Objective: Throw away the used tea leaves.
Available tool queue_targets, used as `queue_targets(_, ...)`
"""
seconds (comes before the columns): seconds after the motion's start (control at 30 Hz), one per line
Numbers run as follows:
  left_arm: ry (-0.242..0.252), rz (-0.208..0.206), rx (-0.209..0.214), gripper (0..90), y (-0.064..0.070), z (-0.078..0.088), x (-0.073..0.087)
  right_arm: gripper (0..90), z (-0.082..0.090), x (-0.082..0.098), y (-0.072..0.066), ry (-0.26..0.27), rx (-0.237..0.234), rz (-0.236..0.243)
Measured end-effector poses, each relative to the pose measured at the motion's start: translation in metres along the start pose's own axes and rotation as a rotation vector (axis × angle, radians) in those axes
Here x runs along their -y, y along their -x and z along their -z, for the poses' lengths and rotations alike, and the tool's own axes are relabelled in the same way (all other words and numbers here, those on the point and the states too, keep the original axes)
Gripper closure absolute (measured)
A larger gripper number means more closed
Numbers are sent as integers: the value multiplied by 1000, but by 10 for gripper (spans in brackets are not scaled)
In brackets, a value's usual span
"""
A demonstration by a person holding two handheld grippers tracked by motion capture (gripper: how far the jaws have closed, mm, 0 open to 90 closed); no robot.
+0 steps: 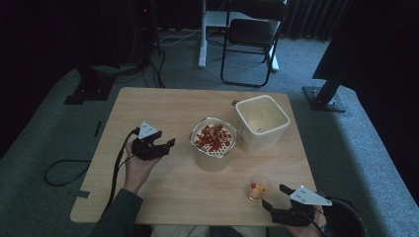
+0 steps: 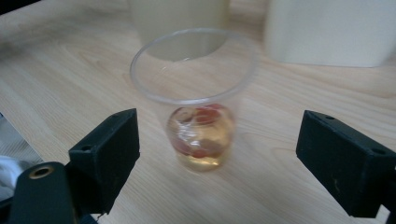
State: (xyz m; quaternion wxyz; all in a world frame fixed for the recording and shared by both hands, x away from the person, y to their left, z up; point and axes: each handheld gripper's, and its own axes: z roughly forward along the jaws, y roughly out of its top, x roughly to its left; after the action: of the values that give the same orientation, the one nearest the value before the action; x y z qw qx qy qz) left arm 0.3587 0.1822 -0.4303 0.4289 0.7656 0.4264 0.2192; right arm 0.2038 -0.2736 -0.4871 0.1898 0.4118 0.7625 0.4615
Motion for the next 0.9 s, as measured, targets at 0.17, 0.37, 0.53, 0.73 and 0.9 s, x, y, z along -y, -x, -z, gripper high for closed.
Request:
queue_targets(0.17, -4, -5, -2, 390, 2, -2, 1, 135, -24, 0, -1, 3, -29, 3)
queue_targets(0.37, -6, 0, 0, 392, 2, -2, 2, 160, -47, -8, 4, 34, -53, 3)
queue_targets(0.53, -8, -2, 1, 392, 3, -4, 3, 214, -58, -14, 0, 48, -52, 41)
queue_targets(0.73, -9, -6, -1, 392, 4, -5, 3, 294, -71, -24, -13, 66, -12, 117)
queue_targets(0.9, -4, 3, 0, 394, 3, -4, 5, 274, -75, -26, -17, 56, -4, 139)
